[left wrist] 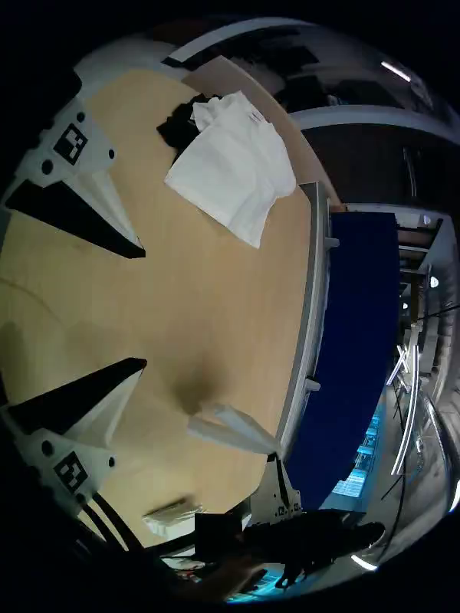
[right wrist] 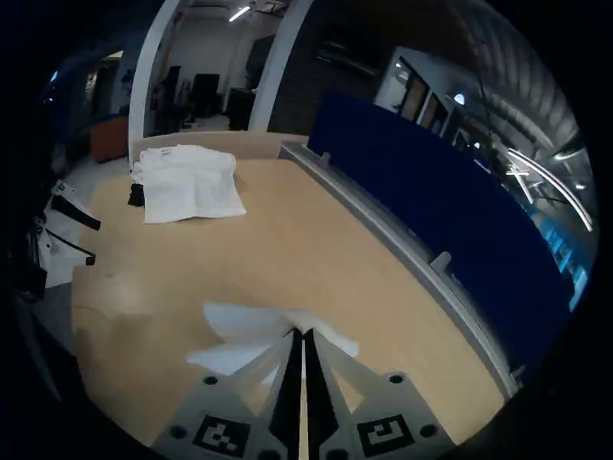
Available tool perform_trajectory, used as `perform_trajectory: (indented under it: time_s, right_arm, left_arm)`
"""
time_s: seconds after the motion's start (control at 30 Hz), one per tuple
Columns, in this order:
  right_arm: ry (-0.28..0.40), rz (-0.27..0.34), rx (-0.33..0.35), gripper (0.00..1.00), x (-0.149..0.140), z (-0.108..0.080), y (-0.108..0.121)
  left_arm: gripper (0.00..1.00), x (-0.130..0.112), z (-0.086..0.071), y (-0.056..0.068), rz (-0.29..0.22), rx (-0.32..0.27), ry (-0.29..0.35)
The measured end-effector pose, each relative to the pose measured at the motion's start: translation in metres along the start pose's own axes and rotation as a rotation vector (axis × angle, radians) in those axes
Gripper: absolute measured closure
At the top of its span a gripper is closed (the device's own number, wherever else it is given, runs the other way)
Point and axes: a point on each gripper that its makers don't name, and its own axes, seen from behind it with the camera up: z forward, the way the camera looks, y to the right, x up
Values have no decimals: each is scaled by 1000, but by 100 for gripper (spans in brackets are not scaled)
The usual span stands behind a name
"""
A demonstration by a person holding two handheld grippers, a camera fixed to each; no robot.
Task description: Fold towel
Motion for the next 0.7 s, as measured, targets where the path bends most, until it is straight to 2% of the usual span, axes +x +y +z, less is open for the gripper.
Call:
perform_trajectory:
  time_s: [0.37, 0.7]
  right_arm:
    - [-2, 26, -44, 98, -10, -34, 27]
    - [-23, 66, -113, 98, -41, -80, 73]
  left_arm:
    - [3, 8, -2, 9, 20, -20, 12]
    - [3, 12, 2, 20, 50, -38, 10]
